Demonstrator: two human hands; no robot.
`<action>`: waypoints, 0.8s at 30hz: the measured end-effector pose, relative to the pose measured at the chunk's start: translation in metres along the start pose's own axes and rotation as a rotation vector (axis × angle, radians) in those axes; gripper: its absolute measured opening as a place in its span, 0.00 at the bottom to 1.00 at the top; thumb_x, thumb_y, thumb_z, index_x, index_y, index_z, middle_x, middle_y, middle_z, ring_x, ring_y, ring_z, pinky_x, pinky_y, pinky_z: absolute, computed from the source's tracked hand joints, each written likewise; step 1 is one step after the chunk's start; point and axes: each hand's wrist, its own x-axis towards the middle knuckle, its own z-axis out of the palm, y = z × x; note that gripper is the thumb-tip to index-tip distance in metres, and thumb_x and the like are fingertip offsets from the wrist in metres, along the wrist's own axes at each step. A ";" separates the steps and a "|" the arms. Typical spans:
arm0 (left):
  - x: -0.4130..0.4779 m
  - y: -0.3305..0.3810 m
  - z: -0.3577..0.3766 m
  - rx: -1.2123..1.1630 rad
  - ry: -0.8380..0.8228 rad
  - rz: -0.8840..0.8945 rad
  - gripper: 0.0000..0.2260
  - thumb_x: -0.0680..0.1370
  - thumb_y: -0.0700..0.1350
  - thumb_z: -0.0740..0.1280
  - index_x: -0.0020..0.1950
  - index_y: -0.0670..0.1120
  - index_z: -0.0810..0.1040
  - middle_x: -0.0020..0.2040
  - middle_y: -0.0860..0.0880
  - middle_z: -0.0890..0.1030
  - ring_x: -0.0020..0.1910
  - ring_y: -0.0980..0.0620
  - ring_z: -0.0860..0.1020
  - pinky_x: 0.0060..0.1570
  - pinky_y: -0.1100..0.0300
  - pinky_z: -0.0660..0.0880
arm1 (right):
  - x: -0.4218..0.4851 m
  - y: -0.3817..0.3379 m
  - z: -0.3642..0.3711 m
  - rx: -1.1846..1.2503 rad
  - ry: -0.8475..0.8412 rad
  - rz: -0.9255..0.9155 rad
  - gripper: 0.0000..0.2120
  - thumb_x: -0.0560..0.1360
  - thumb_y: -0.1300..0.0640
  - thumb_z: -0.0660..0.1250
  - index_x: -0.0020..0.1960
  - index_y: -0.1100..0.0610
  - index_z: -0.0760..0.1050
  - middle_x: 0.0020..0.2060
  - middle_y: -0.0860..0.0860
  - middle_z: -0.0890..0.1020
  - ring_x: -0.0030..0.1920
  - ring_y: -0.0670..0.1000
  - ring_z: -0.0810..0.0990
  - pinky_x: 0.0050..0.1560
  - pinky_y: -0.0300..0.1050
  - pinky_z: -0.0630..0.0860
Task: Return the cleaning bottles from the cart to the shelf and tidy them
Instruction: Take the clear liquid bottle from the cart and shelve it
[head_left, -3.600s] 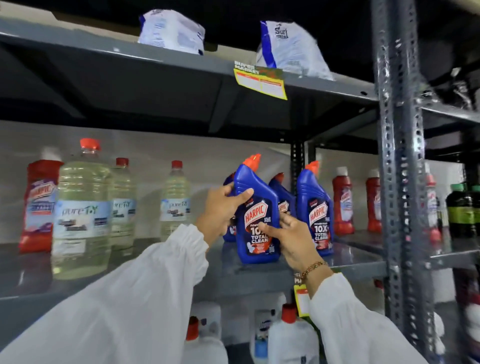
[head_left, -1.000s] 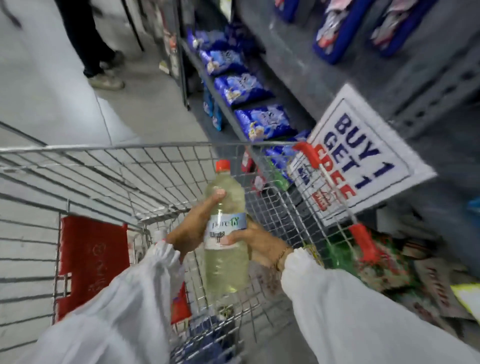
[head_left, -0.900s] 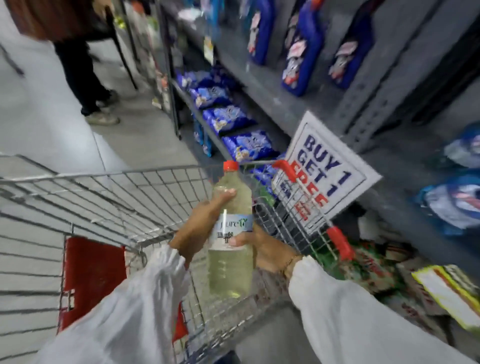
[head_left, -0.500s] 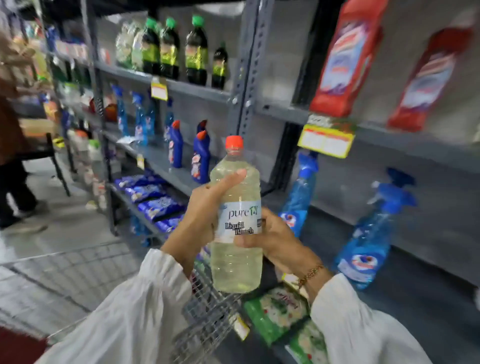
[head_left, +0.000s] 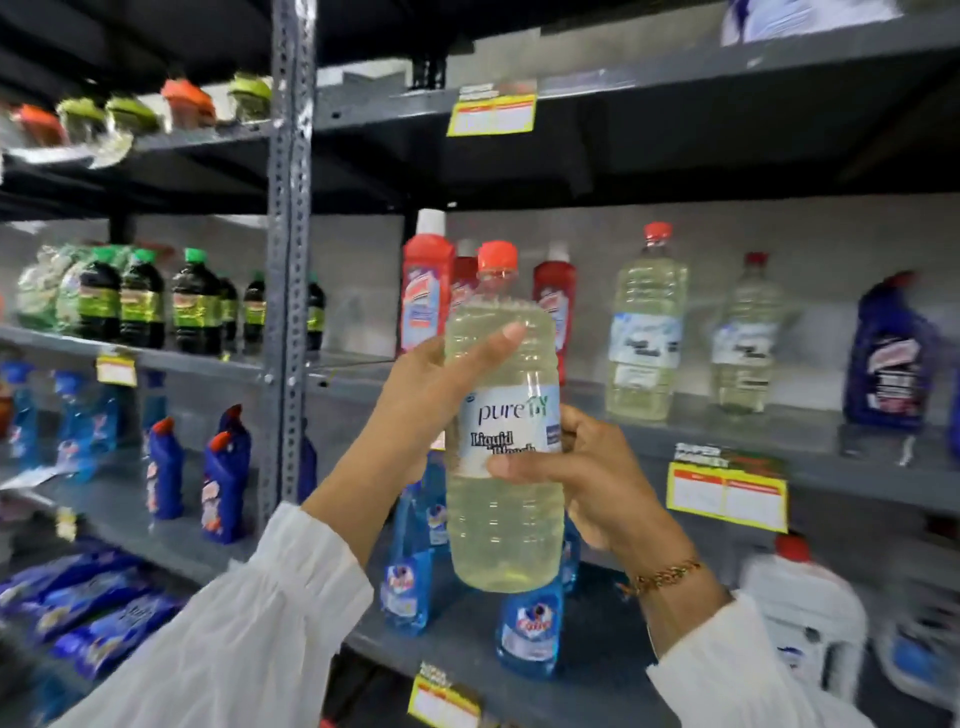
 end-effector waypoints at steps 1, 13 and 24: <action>0.007 0.003 0.008 -0.003 -0.006 0.007 0.15 0.69 0.55 0.72 0.49 0.48 0.83 0.46 0.48 0.87 0.44 0.49 0.85 0.47 0.54 0.81 | 0.000 -0.005 -0.007 -0.001 0.021 -0.014 0.22 0.53 0.67 0.77 0.47 0.57 0.80 0.38 0.52 0.87 0.40 0.51 0.86 0.39 0.43 0.81; 0.092 0.021 0.097 0.186 -0.283 0.102 0.17 0.64 0.63 0.73 0.48 0.55 0.81 0.47 0.54 0.86 0.45 0.55 0.84 0.43 0.56 0.79 | 0.018 -0.039 -0.110 -0.113 0.309 -0.112 0.27 0.53 0.69 0.79 0.50 0.59 0.80 0.46 0.58 0.86 0.47 0.58 0.85 0.50 0.54 0.81; 0.163 0.012 0.234 0.128 -0.328 0.110 0.13 0.65 0.60 0.74 0.37 0.54 0.76 0.37 0.54 0.81 0.37 0.54 0.80 0.34 0.59 0.77 | 0.021 -0.053 -0.236 -0.099 0.593 -0.113 0.30 0.59 0.70 0.77 0.60 0.60 0.74 0.54 0.59 0.83 0.56 0.58 0.82 0.60 0.59 0.76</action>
